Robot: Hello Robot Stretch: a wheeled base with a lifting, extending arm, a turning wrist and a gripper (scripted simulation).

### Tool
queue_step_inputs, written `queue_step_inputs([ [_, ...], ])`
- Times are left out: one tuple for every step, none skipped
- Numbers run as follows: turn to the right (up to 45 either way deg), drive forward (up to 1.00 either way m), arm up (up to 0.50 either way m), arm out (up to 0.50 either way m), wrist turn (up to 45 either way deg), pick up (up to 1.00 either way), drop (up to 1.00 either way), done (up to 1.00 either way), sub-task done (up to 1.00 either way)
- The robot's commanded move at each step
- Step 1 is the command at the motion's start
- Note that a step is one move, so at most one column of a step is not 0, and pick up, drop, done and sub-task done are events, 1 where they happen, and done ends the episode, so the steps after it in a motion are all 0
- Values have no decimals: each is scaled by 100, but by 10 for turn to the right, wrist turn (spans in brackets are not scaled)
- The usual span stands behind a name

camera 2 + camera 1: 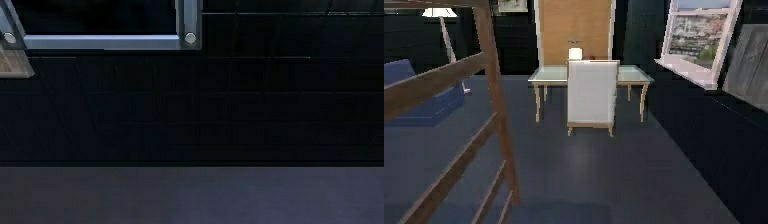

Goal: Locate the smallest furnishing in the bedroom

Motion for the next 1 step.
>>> queue_step_inputs([
  [450, 0, 0, 0, 0, 0, 0, 0, 0],
])
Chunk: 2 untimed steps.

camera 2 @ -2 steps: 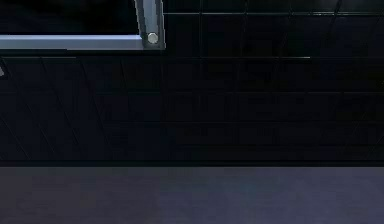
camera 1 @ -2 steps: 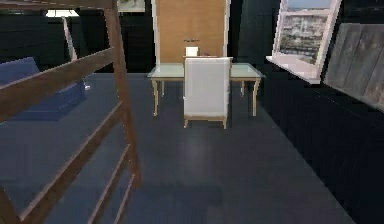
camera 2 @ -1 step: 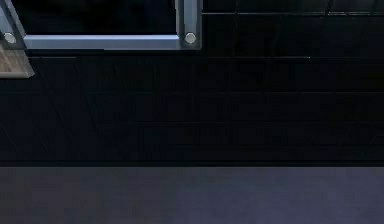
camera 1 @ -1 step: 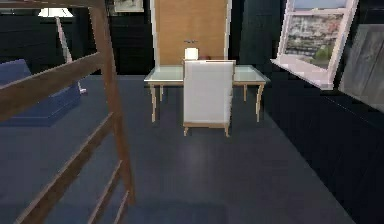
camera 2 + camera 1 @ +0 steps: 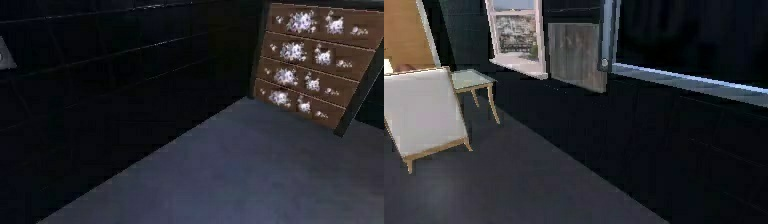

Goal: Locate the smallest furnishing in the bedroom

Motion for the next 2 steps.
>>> queue_step_inputs([
  [450, 0, 0, 0, 0, 0, 0, 0, 0],
  [0, 5, 0, 0, 0, 0, 0, 0, 0],
])
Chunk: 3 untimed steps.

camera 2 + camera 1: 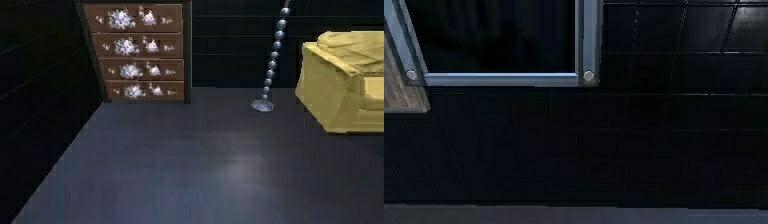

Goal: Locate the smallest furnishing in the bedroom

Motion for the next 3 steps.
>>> queue_step_inputs([
  [-450, 0, 0, 0, 0, 0, 0, 0, 0],
  [-420, 0, 0, 0, 0, 0, 0, 0, 0],
  [0, 100, 0, 0, 0, 0, 0, 0, 0],
])
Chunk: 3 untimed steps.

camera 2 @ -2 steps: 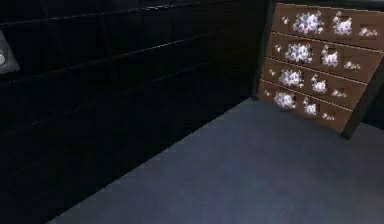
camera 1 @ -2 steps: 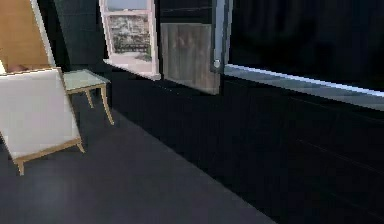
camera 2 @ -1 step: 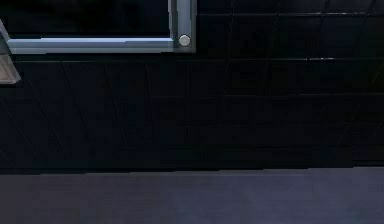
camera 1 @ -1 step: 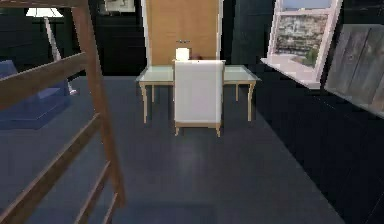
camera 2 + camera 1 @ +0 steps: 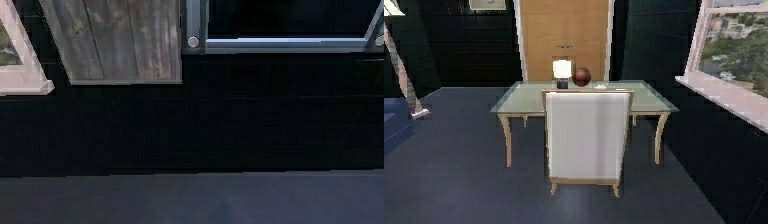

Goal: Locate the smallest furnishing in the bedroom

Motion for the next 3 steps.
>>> queue_step_inputs([
  [-30, 0, 0, 0, 0, 0, 0, 0, 0],
  [0, 50, 0, 0, 0, 0, 0, 0, 0],
  [0, 0, 0, 0, 0, 0, 0, 100, 0],
])
